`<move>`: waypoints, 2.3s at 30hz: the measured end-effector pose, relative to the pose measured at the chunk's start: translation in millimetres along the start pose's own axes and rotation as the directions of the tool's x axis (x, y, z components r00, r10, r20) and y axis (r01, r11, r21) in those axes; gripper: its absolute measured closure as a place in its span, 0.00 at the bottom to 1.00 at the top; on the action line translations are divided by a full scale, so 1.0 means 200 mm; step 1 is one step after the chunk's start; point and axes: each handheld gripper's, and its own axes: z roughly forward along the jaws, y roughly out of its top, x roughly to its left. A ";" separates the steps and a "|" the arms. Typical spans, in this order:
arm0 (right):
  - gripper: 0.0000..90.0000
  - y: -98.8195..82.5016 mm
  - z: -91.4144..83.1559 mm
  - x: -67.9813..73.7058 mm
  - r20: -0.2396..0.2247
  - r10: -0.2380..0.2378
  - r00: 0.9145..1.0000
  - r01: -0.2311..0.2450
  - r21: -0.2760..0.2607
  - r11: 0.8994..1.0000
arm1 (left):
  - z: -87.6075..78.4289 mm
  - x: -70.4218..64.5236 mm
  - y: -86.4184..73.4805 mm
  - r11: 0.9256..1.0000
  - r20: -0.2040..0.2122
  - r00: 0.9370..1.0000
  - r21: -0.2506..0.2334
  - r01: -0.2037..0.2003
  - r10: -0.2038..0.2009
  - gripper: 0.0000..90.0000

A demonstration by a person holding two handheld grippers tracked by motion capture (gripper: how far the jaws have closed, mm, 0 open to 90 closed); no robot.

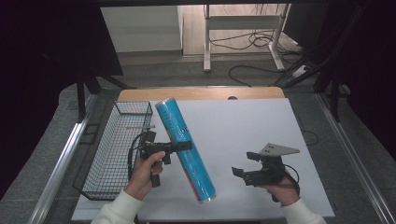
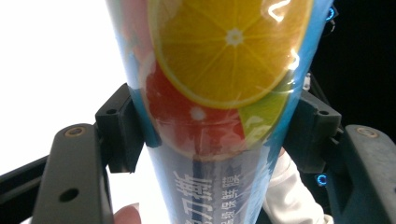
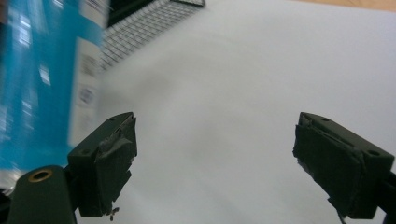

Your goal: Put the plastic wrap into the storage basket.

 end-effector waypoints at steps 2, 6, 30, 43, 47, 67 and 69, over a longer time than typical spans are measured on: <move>0.16 -0.02 0.00 -0.02 0.022 -0.004 1.000 0.004 0.016 1.000 | -0.02 0.00 0.01 1.000 -0.006 1.000 -0.003 -0.006 0.006 0.35; 0.15 -0.05 0.01 -0.05 0.048 -0.008 0.999 0.006 0.052 0.999 | -0.07 -0.01 0.02 1.000 -0.010 1.000 -0.002 -0.011 0.010 0.36; 0.15 -0.10 0.05 -0.10 0.111 -0.018 0.994 0.008 0.087 0.996 | -0.50 -0.08 0.12 0.997 -0.139 0.988 -0.036 -0.075 0.069 0.36; 0.15 -0.11 0.06 -0.11 0.124 -0.018 0.992 0.006 0.099 0.995 | -0.67 -0.06 0.20 0.997 -0.221 0.973 -0.032 -0.069 0.060 0.36; 0.15 -0.11 0.06 -0.11 0.132 -0.019 0.991 0.006 0.102 0.995 | -0.77 -0.09 0.24 0.996 -0.263 0.962 -0.033 -0.082 0.071 0.36; 0.15 -0.11 0.07 -0.12 0.146 -0.017 0.989 0.001 0.108 0.994 | -1.10 -0.07 0.29 0.998 -0.462 0.885 0.016 -0.067 0.067 0.36; 0.15 -0.11 0.07 -0.12 0.142 -0.013 0.990 -0.002 0.107 0.994 | -1.10 -0.06 0.29 0.998 -0.476 0.877 0.025 -0.059 0.064 0.36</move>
